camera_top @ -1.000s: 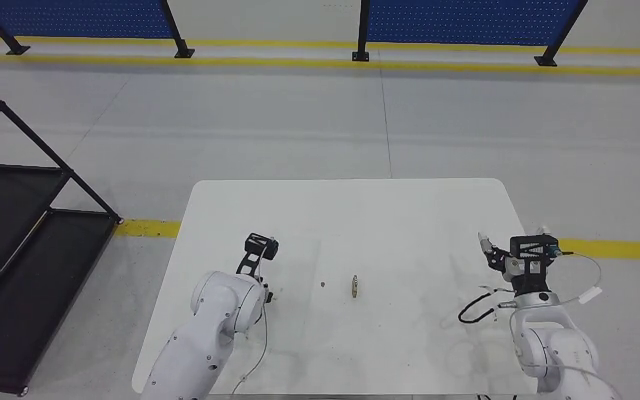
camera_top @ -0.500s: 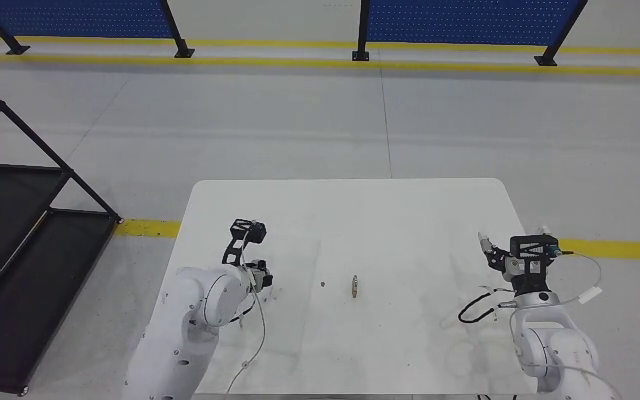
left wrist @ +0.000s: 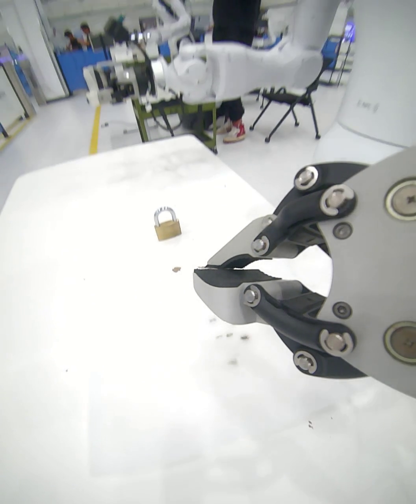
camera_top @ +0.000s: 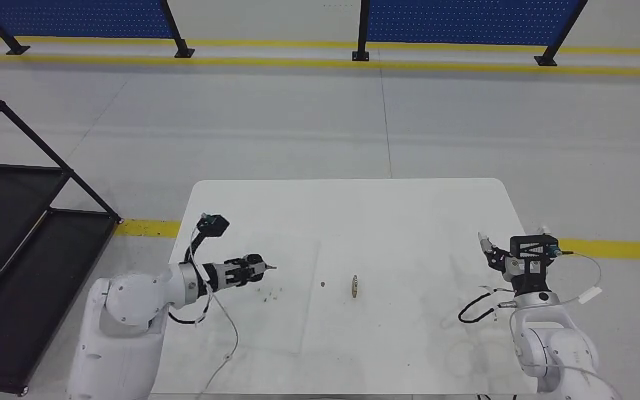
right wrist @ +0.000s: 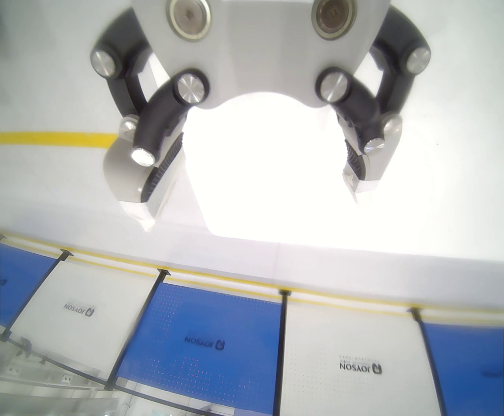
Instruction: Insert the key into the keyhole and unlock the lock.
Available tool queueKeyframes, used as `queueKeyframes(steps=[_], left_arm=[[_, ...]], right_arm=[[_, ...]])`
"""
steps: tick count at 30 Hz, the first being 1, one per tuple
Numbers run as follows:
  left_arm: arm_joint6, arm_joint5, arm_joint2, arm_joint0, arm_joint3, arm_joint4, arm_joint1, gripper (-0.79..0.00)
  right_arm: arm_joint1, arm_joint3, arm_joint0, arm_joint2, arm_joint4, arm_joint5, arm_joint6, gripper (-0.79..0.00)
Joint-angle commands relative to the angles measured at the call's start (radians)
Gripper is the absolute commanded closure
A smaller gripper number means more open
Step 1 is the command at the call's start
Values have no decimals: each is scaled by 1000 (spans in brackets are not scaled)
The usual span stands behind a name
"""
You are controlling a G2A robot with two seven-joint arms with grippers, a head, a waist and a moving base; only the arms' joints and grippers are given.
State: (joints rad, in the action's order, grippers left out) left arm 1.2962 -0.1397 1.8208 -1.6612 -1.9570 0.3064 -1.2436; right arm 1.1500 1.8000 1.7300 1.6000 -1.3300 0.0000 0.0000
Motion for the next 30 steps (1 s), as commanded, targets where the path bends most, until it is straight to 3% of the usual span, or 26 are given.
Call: queueKeyframes(steps=[1,5,9,15,24,30], left_arm=[[45,-34,44,9,52,-152,6,0],[107,-99,115,36,143,-293,22,0],[206,-122,132,75,253,-487,34,0],[240,-139,80,124,394,-732,72,0],[240,-145,13,175,502,-870,162,0],[240,-145,13,175,502,-870,162,0]], right_arm=[[0,0,0,0,0,0,0,-785],[0,0,0,0,0,0,0,-785],[0,0,0,0,0,0,0,-785],[0,0,0,0,0,0,0,-785],[0,0,0,0,0,0,0,-785],[0,0,0,0,0,0,0,-785]])
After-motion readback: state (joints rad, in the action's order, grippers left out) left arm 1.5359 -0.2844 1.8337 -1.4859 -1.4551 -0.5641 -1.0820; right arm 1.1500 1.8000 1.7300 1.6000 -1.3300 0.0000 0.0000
